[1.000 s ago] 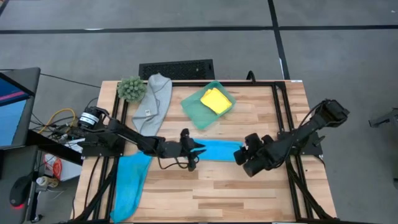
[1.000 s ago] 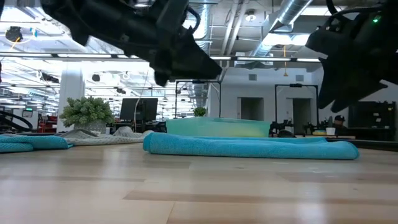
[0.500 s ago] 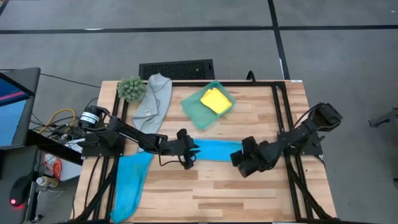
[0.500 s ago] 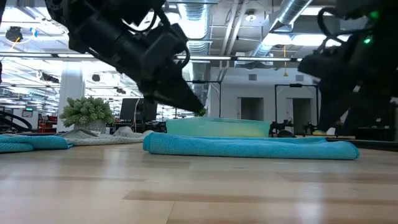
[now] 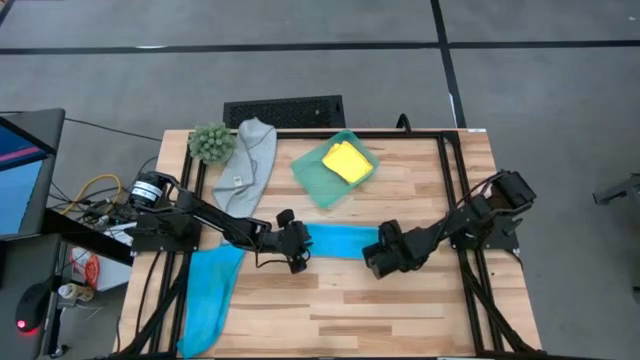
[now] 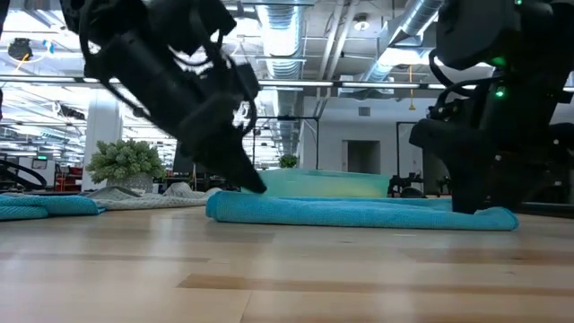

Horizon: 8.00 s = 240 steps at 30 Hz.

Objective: Fold microfiber towels
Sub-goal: Fold the right blue microfiber towel

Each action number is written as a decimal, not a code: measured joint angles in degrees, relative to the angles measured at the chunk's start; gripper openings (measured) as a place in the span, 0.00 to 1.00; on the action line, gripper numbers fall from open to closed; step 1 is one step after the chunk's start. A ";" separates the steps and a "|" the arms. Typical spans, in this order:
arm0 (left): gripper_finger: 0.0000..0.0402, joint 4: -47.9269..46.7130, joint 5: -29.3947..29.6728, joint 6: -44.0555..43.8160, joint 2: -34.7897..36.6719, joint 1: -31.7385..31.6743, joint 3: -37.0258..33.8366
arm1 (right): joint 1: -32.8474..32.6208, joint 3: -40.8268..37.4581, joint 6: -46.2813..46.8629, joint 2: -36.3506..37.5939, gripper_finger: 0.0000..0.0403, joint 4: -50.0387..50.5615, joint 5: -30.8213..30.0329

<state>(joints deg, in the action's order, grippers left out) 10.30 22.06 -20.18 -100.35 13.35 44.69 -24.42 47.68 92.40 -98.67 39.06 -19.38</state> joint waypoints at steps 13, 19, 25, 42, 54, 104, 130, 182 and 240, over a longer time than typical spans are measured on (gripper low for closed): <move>0.20 7.21 0.86 -3.29 -9.16 1.34 0.28 | 2.45 -0.13 -6.31 2.08 0.08 -2.98 3.27; 0.20 7.49 -0.22 -4.19 -8.81 3.13 0.20 | 1.67 -0.36 -6.37 8.81 0.05 0.72 2.62; 0.20 8.03 -0.75 -5.16 -8.91 3.54 0.56 | 1.69 -0.37 -10.14 13.83 0.02 -3.37 1.45; 0.20 10.08 -1.64 -6.48 -9.06 3.58 0.57 | 4.96 0.84 -25.07 9.01 0.05 -35.19 2.17; 0.20 11.83 -2.00 -6.57 -9.12 3.59 0.52 | 9.00 11.15 -31.06 -2.92 0.07 -34.55 5.58; 0.20 13.23 -2.00 -8.07 -9.10 3.73 0.52 | -3.72 11.85 -30.03 -7.54 0.43 -27.89 -23.78; 0.20 -23.86 -6.07 -21.64 15.04 4.88 0.57 | -2.06 11.94 -29.41 -16.07 0.31 -33.88 -21.14; 0.20 -7.56 22.95 -21.39 -6.21 16.80 6.62 | -4.37 12.09 -26.84 -23.20 0.31 -38.10 -36.38; 0.20 2.23 27.90 -16.96 -14.10 12.36 6.62 | -10.48 11.92 -33.60 -26.83 0.31 -43.73 -44.49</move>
<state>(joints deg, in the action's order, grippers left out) 12.52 49.96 -37.14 -114.45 25.71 51.31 -34.90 59.60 58.80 -125.49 -4.67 -63.87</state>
